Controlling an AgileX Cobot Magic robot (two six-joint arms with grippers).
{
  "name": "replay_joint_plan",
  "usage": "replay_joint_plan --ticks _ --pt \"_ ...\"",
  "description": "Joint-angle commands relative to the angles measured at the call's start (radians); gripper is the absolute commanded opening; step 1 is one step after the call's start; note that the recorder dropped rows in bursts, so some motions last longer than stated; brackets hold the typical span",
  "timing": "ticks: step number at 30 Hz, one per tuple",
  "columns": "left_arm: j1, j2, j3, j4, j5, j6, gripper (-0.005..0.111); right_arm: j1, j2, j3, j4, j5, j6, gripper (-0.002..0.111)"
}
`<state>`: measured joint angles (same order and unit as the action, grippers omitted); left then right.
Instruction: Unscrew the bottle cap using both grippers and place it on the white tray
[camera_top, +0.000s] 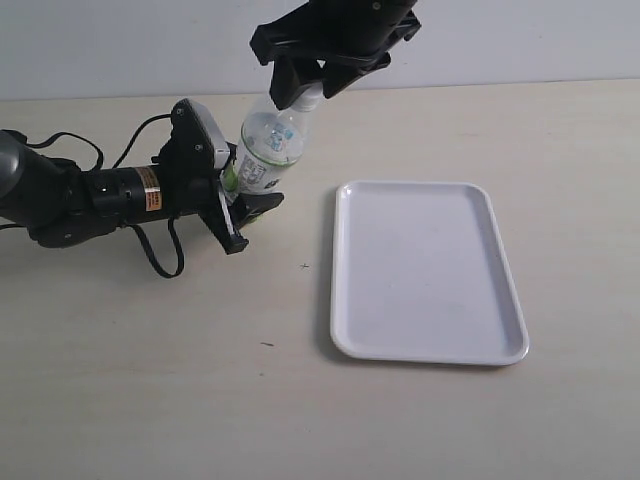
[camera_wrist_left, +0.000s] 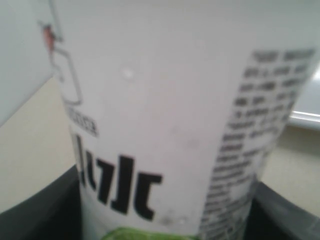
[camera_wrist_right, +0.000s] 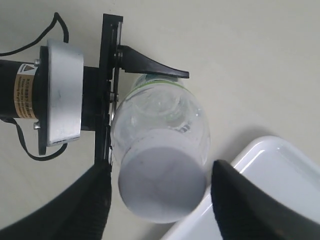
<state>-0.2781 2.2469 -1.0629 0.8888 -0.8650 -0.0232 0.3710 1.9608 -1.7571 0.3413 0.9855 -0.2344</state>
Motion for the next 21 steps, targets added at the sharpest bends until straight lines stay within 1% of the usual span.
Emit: replay_joint_plan --ticks 1,8,12,17,21 --pt "-0.002 -0.003 0.004 -0.005 0.023 0.001 0.0 0.001 -0.004 -0.006 -0.003 0.016 -0.029 0.053" --pt "-0.002 -0.003 0.004 -0.005 0.023 0.001 0.0 0.001 -0.006 -0.006 -0.003 0.012 -0.031 0.041" --pt "-0.002 -0.003 0.004 -0.005 0.023 0.001 0.0 0.001 -0.006 -0.006 -0.003 -0.004 -0.031 0.026" --pt "-0.002 -0.003 0.004 -0.005 0.023 0.001 0.0 0.001 -0.006 -0.006 -0.003 -0.015 -0.031 0.014" --pt "-0.002 -0.003 0.004 -0.005 0.023 0.001 0.0 0.001 -0.006 -0.006 -0.003 -0.015 -0.086 0.0"
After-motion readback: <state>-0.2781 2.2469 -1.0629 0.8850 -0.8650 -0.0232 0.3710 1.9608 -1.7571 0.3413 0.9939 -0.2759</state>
